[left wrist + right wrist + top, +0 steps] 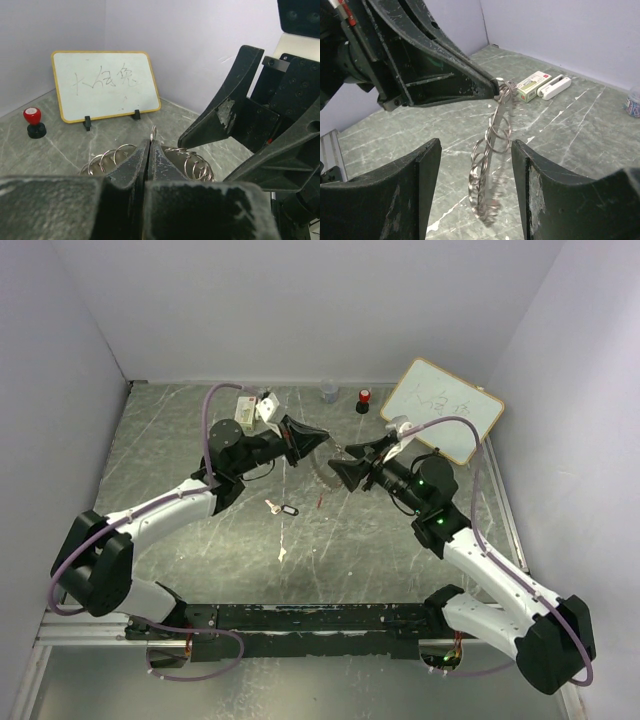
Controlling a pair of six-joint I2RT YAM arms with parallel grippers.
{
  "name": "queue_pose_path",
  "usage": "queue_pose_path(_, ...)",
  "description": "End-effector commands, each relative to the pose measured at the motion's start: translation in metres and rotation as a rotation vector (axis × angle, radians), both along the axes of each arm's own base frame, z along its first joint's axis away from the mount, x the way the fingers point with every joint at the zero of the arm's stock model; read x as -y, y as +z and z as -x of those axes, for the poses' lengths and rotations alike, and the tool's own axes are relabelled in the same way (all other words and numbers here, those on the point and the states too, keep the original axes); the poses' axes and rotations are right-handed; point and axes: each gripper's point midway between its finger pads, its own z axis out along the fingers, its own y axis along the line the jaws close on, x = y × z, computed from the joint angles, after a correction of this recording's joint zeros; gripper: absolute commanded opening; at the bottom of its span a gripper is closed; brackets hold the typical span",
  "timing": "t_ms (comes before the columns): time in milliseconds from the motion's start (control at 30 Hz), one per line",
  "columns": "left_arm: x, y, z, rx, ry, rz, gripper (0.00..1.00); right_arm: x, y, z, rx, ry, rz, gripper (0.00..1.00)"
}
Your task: Put the keys on the keyring
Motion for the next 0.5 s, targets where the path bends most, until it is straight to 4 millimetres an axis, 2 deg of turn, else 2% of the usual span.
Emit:
queue_pose_path(0, 0.003, 0.029, 0.002, 0.052, 0.066, 0.028, 0.07, -0.003, 0.012, -0.009, 0.006, -0.017, -0.013, 0.59)
queue_pose_path(133, 0.015, 0.029, 0.005, 0.039, 0.079, -0.001, 0.07, -0.011, 0.008, -0.020, -0.011, -0.012, 0.012, 0.59)
queue_pose_path(300, 0.023, 0.033, 0.014, 0.043, 0.079, -0.014, 0.07, -0.018, -0.007, -0.040, -0.060, -0.031, 0.060, 0.57)
queue_pose_path(367, 0.022, 0.035, 0.015, 0.044, 0.085, -0.018, 0.07, -0.020, -0.014, -0.045, -0.081, -0.036, 0.083, 0.45)
queue_pose_path(433, 0.020, 0.037, 0.016, 0.047, 0.092, -0.022, 0.07, -0.020, -0.019, -0.046, -0.088, -0.038, 0.090, 0.21)
queue_pose_path(467, 0.019, 0.038, 0.016, 0.047, 0.097, -0.022, 0.07, -0.019, -0.018, -0.045, -0.083, -0.039, 0.085, 0.12)
